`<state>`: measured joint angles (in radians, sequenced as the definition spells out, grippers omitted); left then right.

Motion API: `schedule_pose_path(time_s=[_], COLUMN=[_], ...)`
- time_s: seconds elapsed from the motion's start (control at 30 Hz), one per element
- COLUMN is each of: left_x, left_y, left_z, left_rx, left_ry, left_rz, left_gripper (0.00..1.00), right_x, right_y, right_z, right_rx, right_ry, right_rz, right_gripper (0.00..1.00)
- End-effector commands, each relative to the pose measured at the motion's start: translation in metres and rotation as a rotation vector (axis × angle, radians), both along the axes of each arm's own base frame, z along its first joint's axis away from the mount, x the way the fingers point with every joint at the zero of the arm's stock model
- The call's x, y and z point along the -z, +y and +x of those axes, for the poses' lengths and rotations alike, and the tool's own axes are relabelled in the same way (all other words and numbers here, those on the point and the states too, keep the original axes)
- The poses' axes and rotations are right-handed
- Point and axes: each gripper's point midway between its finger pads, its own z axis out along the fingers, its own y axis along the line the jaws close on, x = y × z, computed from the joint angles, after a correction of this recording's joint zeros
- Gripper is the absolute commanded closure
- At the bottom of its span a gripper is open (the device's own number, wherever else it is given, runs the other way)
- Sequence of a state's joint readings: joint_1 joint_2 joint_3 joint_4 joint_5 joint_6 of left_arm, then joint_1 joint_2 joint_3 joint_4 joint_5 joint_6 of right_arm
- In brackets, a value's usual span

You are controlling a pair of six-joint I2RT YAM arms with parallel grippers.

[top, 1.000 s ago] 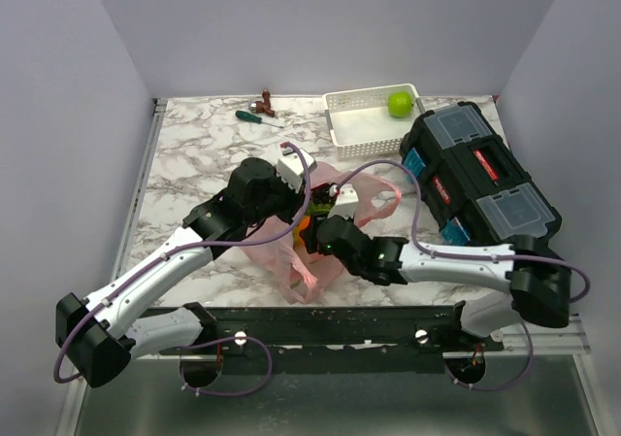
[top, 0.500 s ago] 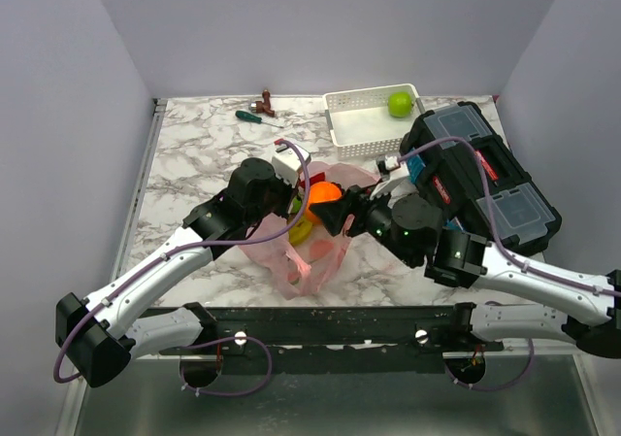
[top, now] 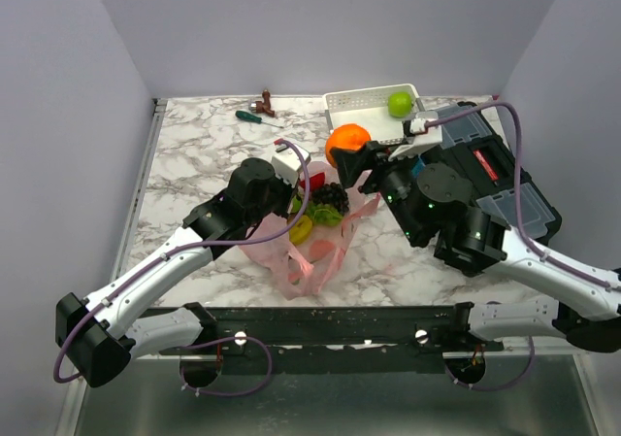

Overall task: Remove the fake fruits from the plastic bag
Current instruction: Take out the fake fruit from the plastic bag, then place the fake fruit in the bin.

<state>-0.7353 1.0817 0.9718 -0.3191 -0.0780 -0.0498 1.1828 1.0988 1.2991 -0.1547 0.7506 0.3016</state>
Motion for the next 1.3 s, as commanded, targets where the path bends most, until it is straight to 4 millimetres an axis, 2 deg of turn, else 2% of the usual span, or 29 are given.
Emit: schedule_pose_path(time_s=[0.0,0.1,0.23,0.43,0.57,0.67,0.8,0.97,1.1,1.27], left_x=[-0.006,-0.004,0.001,0.005,0.008,0.011,0.012,0.009,0.004,0.001], left_y=[-0.001,-0.003,-0.004,-0.001,-0.003,-0.004,-0.005,-0.004,-0.002,-0.001], left_z=[0.001,0.001,0.003,0.006,0.007,0.008,0.009,0.008,0.008,0.006], left_rx=[0.001,0.005,0.006,-0.009,-0.005,-0.003,-0.002,-0.004,-0.011,-0.013], left_ry=[-0.020,-0.017,-0.006,-0.013,-0.002,0.004,0.007,-0.003,-0.018,-0.027], left_rz=[-0.011,-0.009,0.003,0.022,0.032,0.037,0.038,0.029,0.019,0.007], left_gripper=[1.00,1.00,1.00,1.00,1.00,1.00,1.00,1.00,1.00,1.00], right_x=[-0.013,-0.013,0.012,0.078,0.120,0.150,0.185,0.232,0.269,0.308], right_y=[-0.030,-0.039,-0.052,-0.077,-0.086,-0.089,-0.084,-0.068,-0.053,-0.046], right_z=[0.038,0.074,0.140,0.239,0.292,0.324,0.358,0.388,0.401,0.407], right_rx=[0.234,0.305,0.368,0.469,0.479,0.486,0.477,0.460,0.416,0.395], right_ry=[-0.047,-0.040,0.023,0.150,0.220,0.262,0.302,0.354,0.395,0.444], right_rz=[-0.104,-0.120,-0.148,-0.231,-0.239,-0.252,-0.273,-0.308,-0.307,-0.315], right_gripper=[0.99,0.99,0.99,0.99,0.99,0.99,0.99,0.99,0.99,0.99])
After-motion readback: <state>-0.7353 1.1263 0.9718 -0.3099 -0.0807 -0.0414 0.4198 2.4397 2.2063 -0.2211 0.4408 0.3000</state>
